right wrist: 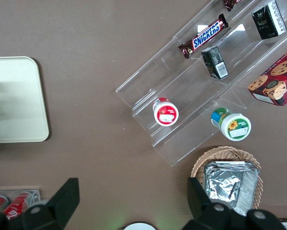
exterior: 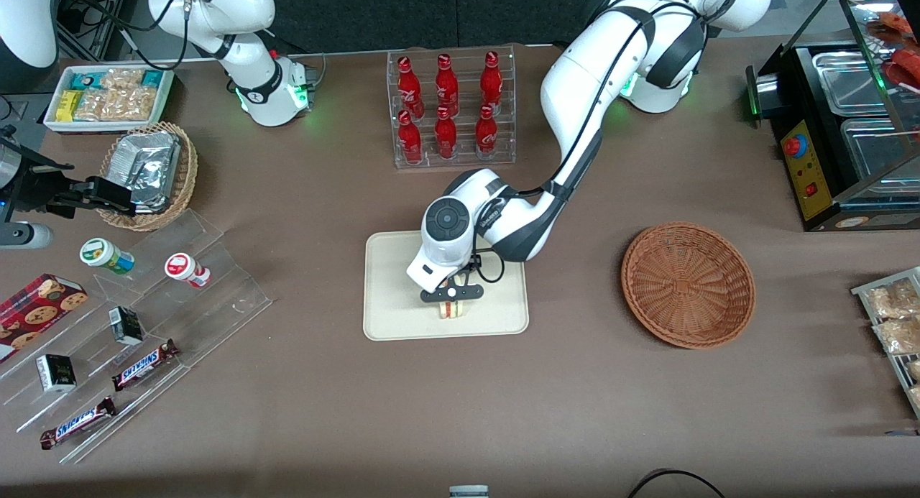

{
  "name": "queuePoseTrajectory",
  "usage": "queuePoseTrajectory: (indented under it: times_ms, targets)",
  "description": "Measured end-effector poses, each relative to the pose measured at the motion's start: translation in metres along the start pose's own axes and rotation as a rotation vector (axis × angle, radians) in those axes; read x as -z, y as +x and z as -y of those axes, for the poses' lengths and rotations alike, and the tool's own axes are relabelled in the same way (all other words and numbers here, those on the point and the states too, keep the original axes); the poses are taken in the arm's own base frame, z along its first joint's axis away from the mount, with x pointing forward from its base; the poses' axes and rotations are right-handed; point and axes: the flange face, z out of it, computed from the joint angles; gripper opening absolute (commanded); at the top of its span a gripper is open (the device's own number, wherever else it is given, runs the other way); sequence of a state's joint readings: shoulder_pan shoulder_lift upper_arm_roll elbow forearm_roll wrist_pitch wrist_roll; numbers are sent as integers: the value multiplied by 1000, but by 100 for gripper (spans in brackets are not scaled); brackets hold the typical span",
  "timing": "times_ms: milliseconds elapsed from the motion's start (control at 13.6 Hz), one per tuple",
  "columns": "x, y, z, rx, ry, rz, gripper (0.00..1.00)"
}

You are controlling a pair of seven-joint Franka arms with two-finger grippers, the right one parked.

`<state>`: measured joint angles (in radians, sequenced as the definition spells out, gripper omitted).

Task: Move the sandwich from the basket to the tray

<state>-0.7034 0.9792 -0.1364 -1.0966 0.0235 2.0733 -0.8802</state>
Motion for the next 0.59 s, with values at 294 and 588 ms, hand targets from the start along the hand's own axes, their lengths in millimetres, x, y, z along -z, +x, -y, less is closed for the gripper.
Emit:
queuePoseTrajectory:
  times_ms: [294,588]
  targets:
    - [30,12,5,16,1,-13,100]
    - [111,53,60,-9,34,4,99]
